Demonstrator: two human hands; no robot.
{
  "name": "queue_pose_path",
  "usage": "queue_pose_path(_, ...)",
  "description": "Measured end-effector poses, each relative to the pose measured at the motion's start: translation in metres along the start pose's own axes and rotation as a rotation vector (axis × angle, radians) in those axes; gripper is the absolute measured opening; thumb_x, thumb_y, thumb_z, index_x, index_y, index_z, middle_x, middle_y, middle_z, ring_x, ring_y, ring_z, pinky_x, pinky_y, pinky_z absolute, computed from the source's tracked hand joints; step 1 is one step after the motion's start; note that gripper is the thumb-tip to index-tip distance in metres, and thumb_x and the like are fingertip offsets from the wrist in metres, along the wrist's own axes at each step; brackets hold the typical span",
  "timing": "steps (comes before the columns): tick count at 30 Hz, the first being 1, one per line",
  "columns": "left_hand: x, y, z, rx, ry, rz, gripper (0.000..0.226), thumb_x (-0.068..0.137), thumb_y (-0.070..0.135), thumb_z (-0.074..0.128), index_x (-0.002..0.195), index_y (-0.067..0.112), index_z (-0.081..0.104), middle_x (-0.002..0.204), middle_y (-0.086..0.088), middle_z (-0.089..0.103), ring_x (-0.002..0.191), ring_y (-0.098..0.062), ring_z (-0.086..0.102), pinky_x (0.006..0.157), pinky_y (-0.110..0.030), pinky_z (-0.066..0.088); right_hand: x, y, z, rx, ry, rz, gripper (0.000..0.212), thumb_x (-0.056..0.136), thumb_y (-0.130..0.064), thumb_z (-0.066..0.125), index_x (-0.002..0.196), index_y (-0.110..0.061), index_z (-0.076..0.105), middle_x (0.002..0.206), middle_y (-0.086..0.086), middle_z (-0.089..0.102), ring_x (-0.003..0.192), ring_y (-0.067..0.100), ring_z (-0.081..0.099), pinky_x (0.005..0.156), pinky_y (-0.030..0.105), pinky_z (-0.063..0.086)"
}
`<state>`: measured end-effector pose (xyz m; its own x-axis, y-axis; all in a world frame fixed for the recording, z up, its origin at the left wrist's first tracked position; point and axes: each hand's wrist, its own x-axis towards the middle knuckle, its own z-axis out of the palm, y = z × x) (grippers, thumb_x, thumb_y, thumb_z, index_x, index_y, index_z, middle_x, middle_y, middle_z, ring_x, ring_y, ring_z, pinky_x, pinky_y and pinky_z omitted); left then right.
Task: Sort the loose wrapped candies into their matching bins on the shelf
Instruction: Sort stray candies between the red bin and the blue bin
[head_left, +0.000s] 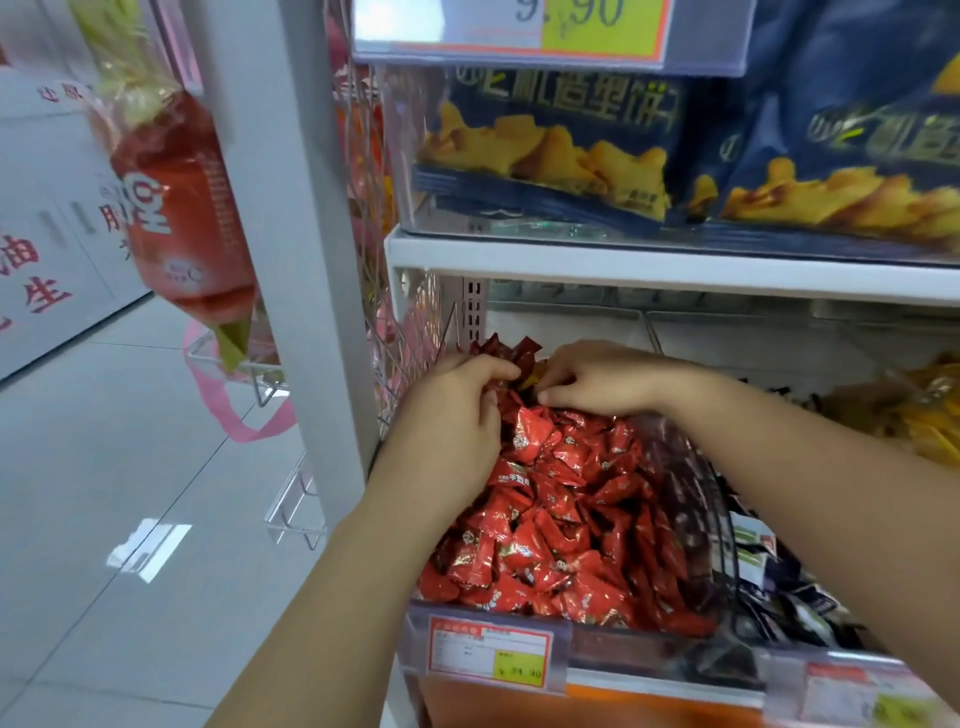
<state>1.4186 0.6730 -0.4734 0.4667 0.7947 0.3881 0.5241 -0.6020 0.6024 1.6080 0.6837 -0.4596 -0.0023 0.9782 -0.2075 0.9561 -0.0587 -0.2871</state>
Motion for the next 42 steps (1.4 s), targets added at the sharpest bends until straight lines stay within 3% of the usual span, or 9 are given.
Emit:
queue_pose_path(4, -0.001, 0.000, 0.000, -0.013, -0.010, 0.024, 0.034, 0.094, 0.007, 0.047, 0.119, 0.025, 0.063, 0.119, 0.005, 0.056, 0.095, -0.001, 0.047, 0.077, 0.001, 0.031, -0.046, -0.005, -0.006, -0.041, 0.294, -0.145, 0.027, 0.095, -0.029, 0.051, 0.113, -0.020, 0.069, 0.118, -0.004, 0.058, 0.109, 0.010, 0.052, 0.087, 0.017, 0.034)
queue_pose_path(7, -0.004, 0.003, 0.000, 0.039, 0.018, 0.063, 0.033, 0.093, 0.006, 0.049, 0.116, 0.023, 0.065, 0.115, 0.005, 0.059, 0.091, -0.003, 0.048, 0.082, -0.010, 0.032, -0.089, 0.002, 0.003, 0.226, 0.635, -0.080, 0.015, 0.089, -0.024, 0.061, 0.096, -0.020, 0.074, 0.086, -0.019, 0.060, 0.078, -0.011, 0.053, 0.071, 0.001, 0.036)
queue_pose_path(12, -0.014, 0.022, 0.008, 0.053, 0.091, 0.135, 0.031, 0.090, 0.005, 0.053, 0.110, 0.023, 0.068, 0.112, 0.007, 0.064, 0.104, -0.015, 0.058, 0.097, -0.035, 0.044, -0.128, 0.030, 0.024, 0.578, 1.108, 0.128, 0.020, 0.076, -0.022, 0.076, 0.065, -0.026, 0.061, 0.066, -0.012, 0.064, 0.062, 0.000, 0.062, 0.062, 0.020, 0.048)
queue_pose_path(18, -0.019, 0.053, 0.030, 0.054, 0.044, 0.211, 0.029, 0.090, 0.009, 0.054, 0.109, 0.025, 0.067, 0.112, 0.004, 0.066, 0.105, -0.019, 0.060, 0.098, -0.041, 0.043, -0.170, 0.059, 0.038, 0.565, 1.299, 0.161, 0.025, 0.085, -0.006, 0.065, 0.097, -0.015, 0.045, 0.086, 0.000, 0.051, 0.074, 0.005, 0.050, 0.057, 0.007, 0.037)
queue_pose_path(22, -0.023, 0.069, 0.046, 0.075, 0.002, 0.255, 0.028, 0.090, 0.010, 0.056, 0.110, 0.026, 0.067, 0.113, 0.003, 0.066, 0.103, -0.022, 0.060, 0.094, -0.037, 0.044, -0.212, 0.100, 0.036, 0.232, 1.285, 0.368, 0.016, 0.085, 0.000, 0.058, 0.086, -0.016, 0.060, 0.101, 0.010, 0.051, 0.086, -0.003, 0.035, 0.072, -0.001, 0.027)
queue_pose_path(25, -0.025, 0.075, 0.056, 0.073, -0.030, 0.282, 0.027, 0.088, 0.009, 0.058, 0.108, 0.025, 0.068, 0.110, 0.002, 0.067, 0.101, -0.024, 0.061, 0.093, -0.040, 0.045, -0.238, 0.137, 0.036, 0.115, 1.221, 0.521, 0.016, 0.088, -0.002, 0.057, 0.098, -0.005, 0.069, 0.110, 0.018, 0.054, 0.100, 0.013, 0.048, 0.081, 0.007, 0.026)
queue_pose_path(30, -0.027, 0.080, 0.066, 0.066, -0.042, 0.288, 0.026, 0.089, 0.012, 0.058, 0.108, 0.025, 0.068, 0.110, 0.006, 0.067, 0.099, -0.021, 0.062, 0.099, -0.045, 0.043, -0.246, 0.177, 0.048, 0.082, 0.678, 0.565, 0.040, 0.101, -0.024, 0.035, 0.133, -0.007, 0.052, 0.152, 0.004, 0.031, 0.141, 0.024, 0.027, 0.116, 0.040, 0.016)
queue_pose_path(35, -0.023, 0.076, 0.066, 0.042, -0.027, 0.302, 0.025, 0.089, 0.012, 0.058, 0.108, 0.026, 0.068, 0.109, 0.007, 0.066, 0.080, -0.016, 0.058, 0.097, -0.046, 0.044, -0.241, 0.187, 0.038, 0.085, 0.494, 0.611, 0.047, 0.103, -0.032, 0.023, 0.145, -0.016, 0.033, 0.158, -0.005, 0.006, 0.146, 0.016, 0.005, 0.117, 0.046, 0.001)
queue_pose_path(42, -0.025, 0.066, 0.045, 0.080, 0.004, 0.309, 0.024, 0.088, 0.012, 0.059, 0.106, 0.025, 0.069, 0.108, 0.009, 0.067, 0.096, -0.016, 0.061, 0.097, -0.047, 0.044, -0.237, 0.156, 0.021, 0.054, 0.688, 0.474, 0.039, 0.102, -0.023, 0.033, 0.138, -0.015, 0.046, 0.152, 0.003, 0.031, 0.142, 0.021, 0.023, 0.114, 0.033, 0.014)
